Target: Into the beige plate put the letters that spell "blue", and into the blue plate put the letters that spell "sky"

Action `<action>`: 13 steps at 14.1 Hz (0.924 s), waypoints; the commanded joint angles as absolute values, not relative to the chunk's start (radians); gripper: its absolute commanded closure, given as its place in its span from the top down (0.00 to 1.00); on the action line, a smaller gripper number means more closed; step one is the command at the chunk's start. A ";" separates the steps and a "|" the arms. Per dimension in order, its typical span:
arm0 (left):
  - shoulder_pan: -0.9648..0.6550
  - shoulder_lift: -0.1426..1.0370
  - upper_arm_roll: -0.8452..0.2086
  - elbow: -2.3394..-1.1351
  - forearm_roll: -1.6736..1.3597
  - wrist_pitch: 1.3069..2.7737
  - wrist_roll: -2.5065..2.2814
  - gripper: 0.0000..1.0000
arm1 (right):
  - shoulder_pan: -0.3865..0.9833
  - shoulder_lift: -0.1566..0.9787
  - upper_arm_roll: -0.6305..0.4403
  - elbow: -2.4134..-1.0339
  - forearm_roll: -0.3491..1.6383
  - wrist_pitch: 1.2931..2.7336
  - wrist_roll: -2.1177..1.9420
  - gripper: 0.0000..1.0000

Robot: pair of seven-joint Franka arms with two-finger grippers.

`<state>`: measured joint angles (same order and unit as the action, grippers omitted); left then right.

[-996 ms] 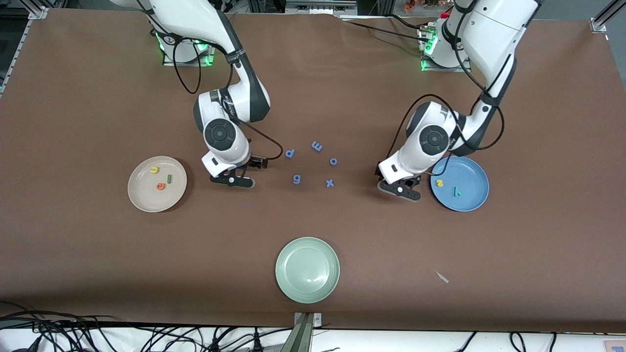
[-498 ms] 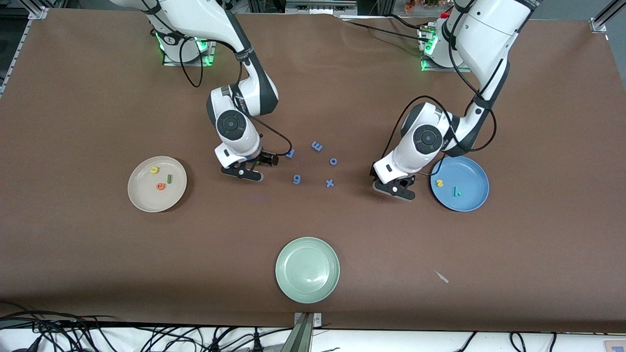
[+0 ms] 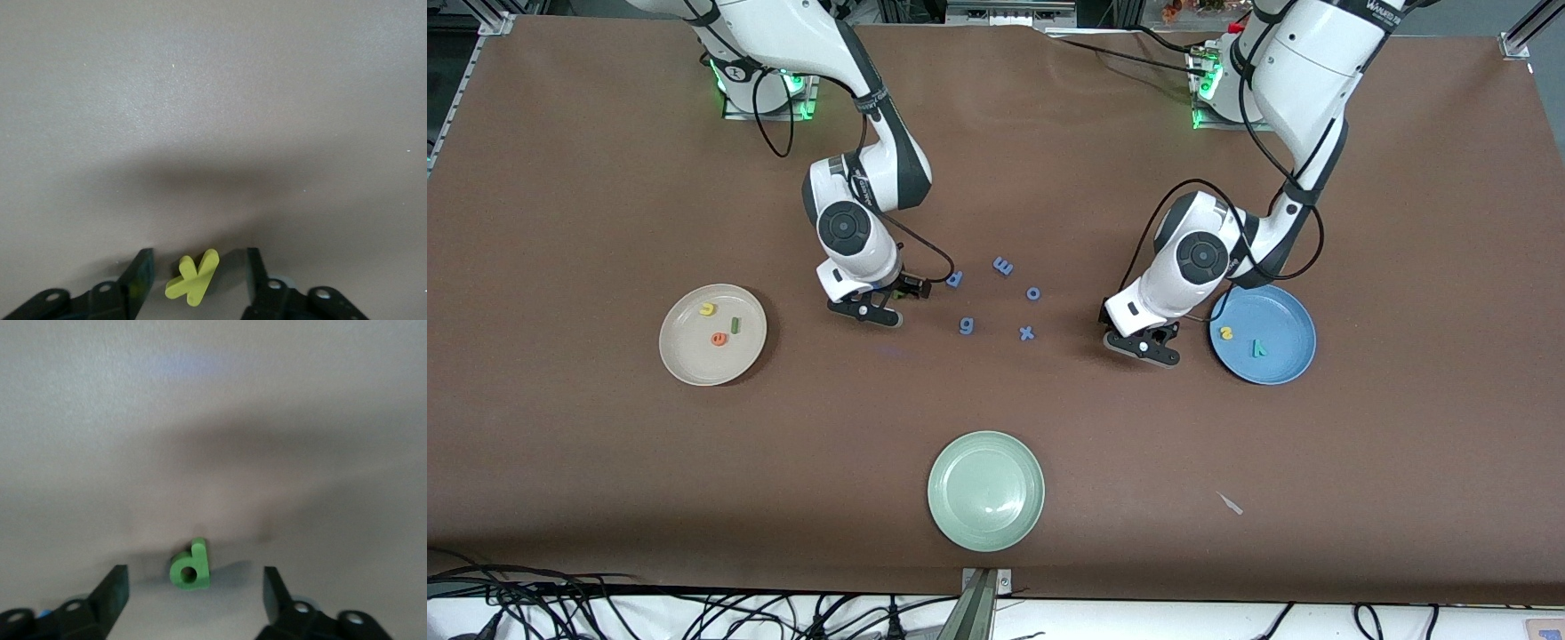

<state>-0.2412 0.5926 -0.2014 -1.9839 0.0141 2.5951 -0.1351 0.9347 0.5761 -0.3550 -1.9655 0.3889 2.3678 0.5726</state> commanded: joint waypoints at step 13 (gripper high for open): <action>0.000 0.416 -0.207 -2.005 0.046 2.358 0.141 0.04 | 0.931 0.584 -0.339 -1.977 0.422 2.410 0.569 0.19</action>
<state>-0.0650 0.4559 -0.1965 -1.9779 0.0147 2.3938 0.0514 0.9342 0.5828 -0.3449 -1.9716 0.3983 2.3999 0.5750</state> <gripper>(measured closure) 0.744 0.722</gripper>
